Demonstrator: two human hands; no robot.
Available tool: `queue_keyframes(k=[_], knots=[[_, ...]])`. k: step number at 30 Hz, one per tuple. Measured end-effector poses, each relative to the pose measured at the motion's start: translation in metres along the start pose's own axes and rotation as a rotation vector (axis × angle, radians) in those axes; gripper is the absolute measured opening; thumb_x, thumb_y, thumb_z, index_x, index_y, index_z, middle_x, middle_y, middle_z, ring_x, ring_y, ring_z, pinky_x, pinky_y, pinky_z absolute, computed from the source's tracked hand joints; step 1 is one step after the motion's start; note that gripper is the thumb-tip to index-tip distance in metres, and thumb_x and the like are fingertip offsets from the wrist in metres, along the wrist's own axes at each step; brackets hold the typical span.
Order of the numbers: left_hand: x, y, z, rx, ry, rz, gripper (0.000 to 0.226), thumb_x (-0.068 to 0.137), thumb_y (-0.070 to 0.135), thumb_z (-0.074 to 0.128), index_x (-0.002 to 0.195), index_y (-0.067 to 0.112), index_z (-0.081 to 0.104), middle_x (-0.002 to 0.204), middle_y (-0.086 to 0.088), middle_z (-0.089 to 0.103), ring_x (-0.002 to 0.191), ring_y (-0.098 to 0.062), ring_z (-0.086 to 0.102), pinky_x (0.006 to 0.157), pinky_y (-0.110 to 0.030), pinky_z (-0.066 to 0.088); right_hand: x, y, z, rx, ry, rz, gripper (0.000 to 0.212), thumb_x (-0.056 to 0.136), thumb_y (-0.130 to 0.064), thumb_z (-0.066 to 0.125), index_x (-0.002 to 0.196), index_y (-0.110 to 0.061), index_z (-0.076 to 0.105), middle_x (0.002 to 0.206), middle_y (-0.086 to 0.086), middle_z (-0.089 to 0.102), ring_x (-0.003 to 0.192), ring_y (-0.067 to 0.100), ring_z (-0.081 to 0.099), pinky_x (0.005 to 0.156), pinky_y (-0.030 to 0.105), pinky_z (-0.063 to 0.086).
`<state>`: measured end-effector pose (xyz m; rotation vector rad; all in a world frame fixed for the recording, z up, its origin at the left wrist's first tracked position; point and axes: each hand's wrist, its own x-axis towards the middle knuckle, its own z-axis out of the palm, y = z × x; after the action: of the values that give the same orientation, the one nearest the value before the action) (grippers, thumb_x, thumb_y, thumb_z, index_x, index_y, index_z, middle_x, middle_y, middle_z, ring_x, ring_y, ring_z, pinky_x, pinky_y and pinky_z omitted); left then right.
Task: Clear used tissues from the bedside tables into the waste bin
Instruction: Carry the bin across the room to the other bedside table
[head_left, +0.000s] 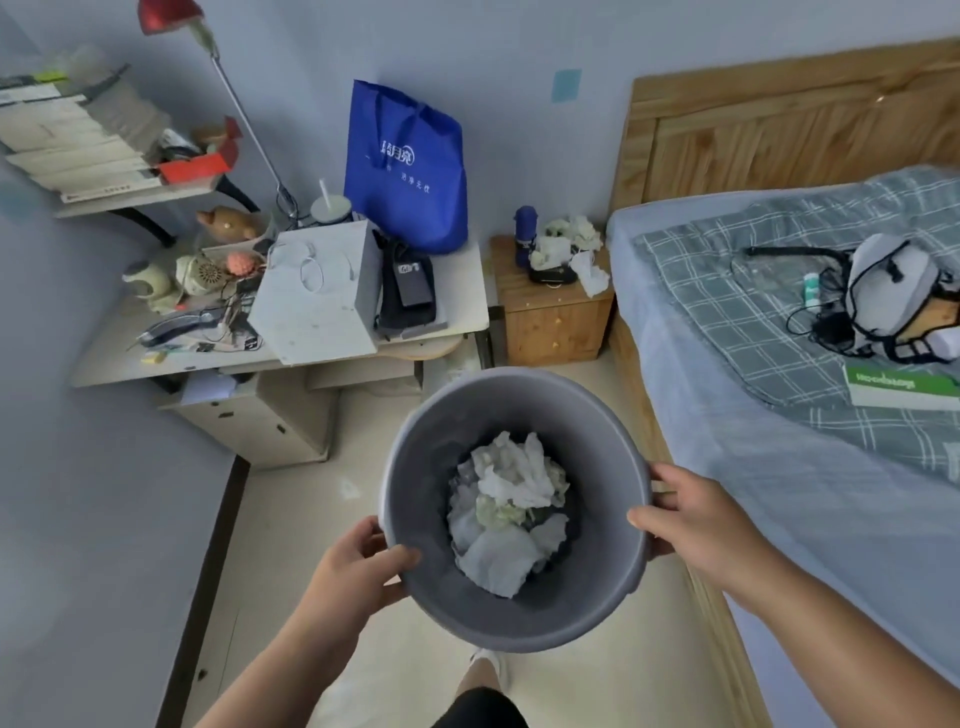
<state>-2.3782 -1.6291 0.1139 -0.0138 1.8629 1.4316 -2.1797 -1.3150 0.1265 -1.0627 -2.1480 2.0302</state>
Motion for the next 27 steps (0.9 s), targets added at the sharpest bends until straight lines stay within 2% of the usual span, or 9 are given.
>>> queue_keyframes(k=[5,8,10,13,17,23,25,27], knots=[[0.106,0.059,0.011,0.055,-0.135,-0.039,0.028,0.090,-0.005,0.071,0.116,0.003,0.073,0.112,-0.017,0.081,0.101,-0.031,0.080,0.081,-0.038,0.066,0.066,-0.029,-0.016,0.014,0.090,0.077,0.046,0.076,-0.022,0.066,0.116,-0.045,0.071,0.096,0.007,0.083,0.087,0.026,0.080,0.068,0.035,0.066],[0.160,0.114,0.031,0.101,-0.222,-0.009,0.039,0.077,0.005,0.079,0.115,0.000,0.072,0.113,-0.020,0.080,0.105,-0.034,0.078,0.082,-0.037,0.066,0.095,-0.059,-0.045,0.006,0.153,0.071,0.051,0.077,-0.027,0.068,0.125,-0.042,0.065,0.096,0.005,0.083,0.087,0.025,0.081,0.068,0.031,0.065],[0.193,0.147,0.049,0.126,-0.274,0.007,0.045,0.070,0.012,0.078,0.114,0.001,0.073,0.112,-0.018,0.080,0.103,-0.033,0.079,0.079,-0.034,0.066,0.116,-0.073,-0.068,0.009,0.196,0.064,0.048,0.082,-0.021,0.068,0.125,-0.042,0.064,0.096,0.005,0.083,0.086,0.025,0.081,0.067,0.031,0.065],[0.240,0.179,0.083,0.139,-0.309,0.006,0.043,0.071,0.012,0.076,0.113,0.006,0.074,0.108,-0.011,0.082,0.098,-0.026,0.080,0.075,-0.029,0.066,0.151,-0.080,-0.101,0.016,0.251,0.070,0.045,0.090,-0.010,0.066,0.121,-0.043,0.066,0.094,0.005,0.083,0.084,0.024,0.081,0.066,0.031,0.065],[0.305,0.200,0.137,0.175,-0.285,-0.038,0.044,0.068,0.012,0.074,0.112,0.011,0.076,0.106,-0.007,0.083,0.095,-0.023,0.081,0.073,-0.030,0.066,0.215,-0.071,-0.146,0.043,0.276,0.114,0.043,0.088,-0.012,0.066,0.115,-0.045,0.069,0.094,0.002,0.083,0.084,0.022,0.081,0.064,0.031,0.065],[0.398,0.221,0.216,0.219,-0.185,-0.124,0.042,0.067,0.015,0.072,0.108,0.015,0.075,0.101,-0.001,0.083,0.090,-0.018,0.081,0.068,-0.026,0.065,0.343,-0.047,-0.226,0.075,0.171,0.208,0.048,0.091,-0.010,0.066,0.125,-0.043,0.066,0.099,0.002,0.083,0.088,0.021,0.080,0.067,0.030,0.065],[0.430,0.219,0.238,0.209,-0.138,-0.148,0.033,0.073,0.012,0.073,0.106,0.017,0.074,0.098,0.000,0.083,0.087,-0.017,0.080,0.066,-0.024,0.064,0.385,-0.042,-0.245,0.086,0.144,0.239,0.050,0.093,-0.006,0.064,0.124,-0.046,0.066,0.100,0.001,0.083,0.089,0.019,0.080,0.067,0.030,0.065],[0.460,0.215,0.258,0.175,-0.114,-0.198,0.025,0.083,0.003,0.071,0.105,0.015,0.074,0.093,0.002,0.082,0.084,-0.016,0.080,0.063,-0.023,0.063,0.423,-0.040,-0.260,0.099,0.132,0.281,0.054,0.093,-0.004,0.062,0.114,-0.053,0.070,0.098,0.001,0.083,0.087,0.018,0.080,0.065,0.031,0.065]])
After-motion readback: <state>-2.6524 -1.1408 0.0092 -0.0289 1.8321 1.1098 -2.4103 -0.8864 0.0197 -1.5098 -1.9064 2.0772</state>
